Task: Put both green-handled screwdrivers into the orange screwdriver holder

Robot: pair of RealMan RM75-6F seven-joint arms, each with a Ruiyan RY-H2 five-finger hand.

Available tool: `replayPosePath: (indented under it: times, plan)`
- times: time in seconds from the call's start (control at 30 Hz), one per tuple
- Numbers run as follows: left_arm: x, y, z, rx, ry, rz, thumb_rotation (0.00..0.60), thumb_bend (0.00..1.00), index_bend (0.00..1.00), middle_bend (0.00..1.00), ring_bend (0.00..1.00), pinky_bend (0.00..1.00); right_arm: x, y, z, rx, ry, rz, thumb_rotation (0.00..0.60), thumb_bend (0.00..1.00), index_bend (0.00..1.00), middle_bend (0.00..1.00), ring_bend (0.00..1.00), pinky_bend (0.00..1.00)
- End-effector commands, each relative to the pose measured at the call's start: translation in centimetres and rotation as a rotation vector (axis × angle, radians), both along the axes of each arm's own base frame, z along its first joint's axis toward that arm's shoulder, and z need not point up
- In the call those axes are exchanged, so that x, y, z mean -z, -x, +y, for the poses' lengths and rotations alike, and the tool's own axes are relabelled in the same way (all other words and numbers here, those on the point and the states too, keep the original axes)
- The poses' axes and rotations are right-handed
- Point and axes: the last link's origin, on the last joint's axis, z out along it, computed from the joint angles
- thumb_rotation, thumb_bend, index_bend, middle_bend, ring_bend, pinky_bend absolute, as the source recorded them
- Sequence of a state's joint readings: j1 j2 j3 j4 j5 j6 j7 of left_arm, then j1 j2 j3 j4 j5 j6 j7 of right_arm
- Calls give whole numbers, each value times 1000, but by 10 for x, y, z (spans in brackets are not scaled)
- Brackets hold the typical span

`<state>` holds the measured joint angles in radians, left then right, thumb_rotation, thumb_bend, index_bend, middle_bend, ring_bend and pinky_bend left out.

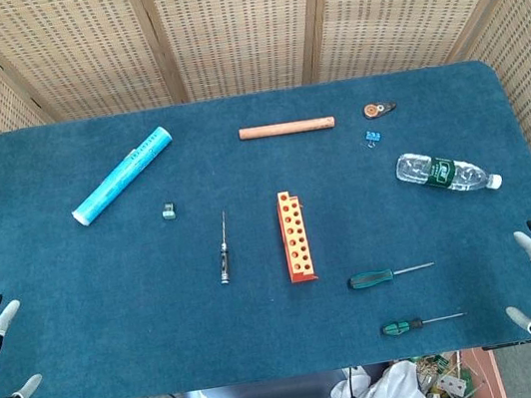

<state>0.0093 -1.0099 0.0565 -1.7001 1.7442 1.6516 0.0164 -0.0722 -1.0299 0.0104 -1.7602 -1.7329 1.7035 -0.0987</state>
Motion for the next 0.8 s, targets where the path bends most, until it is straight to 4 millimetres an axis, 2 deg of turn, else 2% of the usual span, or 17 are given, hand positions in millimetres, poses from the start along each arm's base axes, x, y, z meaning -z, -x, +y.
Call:
replayPosePath:
  times: [0.03, 0.2, 0.3, 0.4, 0.6, 0.7, 0.8]
  plan:
    - [0, 0, 0, -1, 1, 0, 600, 0, 0, 0, 0, 0, 0, 0, 0, 0, 1, 0, 600, 0, 39, 0, 0, 0]
    - [0, 0, 0, -4, 0, 1, 600, 0, 0, 0, 0, 0, 3, 0, 0, 3, -21, 3, 600, 0, 39, 0, 0, 0]
    - [1, 0, -1, -4, -2, 4, 600, 0, 0, 0, 0, 0, 11, 0, 1, 5, -96, 3, 600, 0, 39, 0, 0, 0]
    - [3, 0, 1, -10, 2, 12, 600, 0, 0, 0, 0, 0, 34, -3, 0, -12, -279, 10, 600, 0, 70, 0, 0, 0]
    - [2, 0, 2, -21, -10, 12, 600, 0, 0, 0, 0, 0, 78, -8, -11, -62, -406, 41, 600, 33, 193, 0, 0, 0]
    - [0, 0, 3, -24, -22, 10, 600, 0, 0, 0, 0, 0, 100, -4, -17, -62, -463, 56, 600, 46, 236, 0, 0, 0]
    - [0, 1, 5, -33, -24, 7, 600, 0, 0, 0, 0, 0, 115, -1, -26, -60, -459, 122, 600, 135, 279, 0, 0, 0]
